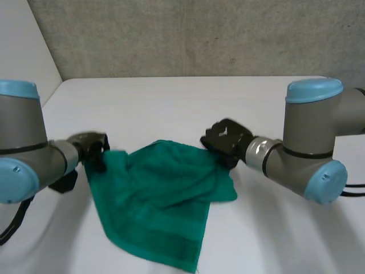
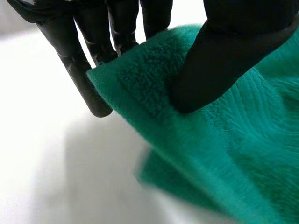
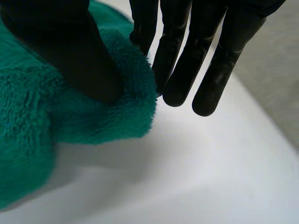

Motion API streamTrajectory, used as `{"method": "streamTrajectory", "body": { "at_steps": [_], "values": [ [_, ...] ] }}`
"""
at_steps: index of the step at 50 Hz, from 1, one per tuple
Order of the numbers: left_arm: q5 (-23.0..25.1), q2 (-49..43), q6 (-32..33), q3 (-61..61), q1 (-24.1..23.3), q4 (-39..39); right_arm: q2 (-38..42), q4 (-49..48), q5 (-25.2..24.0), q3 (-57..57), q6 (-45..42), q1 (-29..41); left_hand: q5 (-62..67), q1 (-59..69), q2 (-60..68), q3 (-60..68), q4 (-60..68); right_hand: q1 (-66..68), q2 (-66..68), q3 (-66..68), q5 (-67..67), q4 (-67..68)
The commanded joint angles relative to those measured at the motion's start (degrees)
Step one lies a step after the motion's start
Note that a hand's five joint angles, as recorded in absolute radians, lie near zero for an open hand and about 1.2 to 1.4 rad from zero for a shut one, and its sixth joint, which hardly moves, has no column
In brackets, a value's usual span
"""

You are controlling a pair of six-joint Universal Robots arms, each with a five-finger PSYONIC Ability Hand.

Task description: Fold the towel.

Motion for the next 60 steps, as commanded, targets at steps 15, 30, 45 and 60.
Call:
{"method": "streamTrajectory", "body": {
  "at_steps": [15, 30, 45, 60],
  "values": [
    [-4.8, 13.2, 0.5, 6.1, -7.9, 35.7, -20.9, -20.2, 14.5, 9.2, 10.9, 0.3, 14.9, 13.8, 12.2, 12.7, 12.0, 25.4, 12.8, 13.1, 15.1, 12.7],
    [-4.3, 14.0, 0.7, -1.4, -12.9, 34.7, -20.4, 2.5, 8.3, 18.9, 0.5, 0.2, 14.9, 13.8, 12.2, 12.7, 12.0, -44.6, -57.2, -56.9, -54.9, -57.3],
    [-4.0, 21.9, 0.7, -3.7, -15.3, 31.5, -23.3, -3.6, 7.3, 14.4, 21.6, -9.5, 14.9, 13.8, 12.2, 12.7, 12.0, -43.9, -56.4, -56.1, -54.1, -56.5],
    [-2.4, 27.6, 0.7, -3.4, -15.6, 29.8, -10.6, 3.3, 7.0, 12.5, 4.3, -9.7, 14.9, 13.8, 12.2, 12.7, 12.0, -44.1, -56.6, -56.3, -54.3, -56.7]
  ]
}}
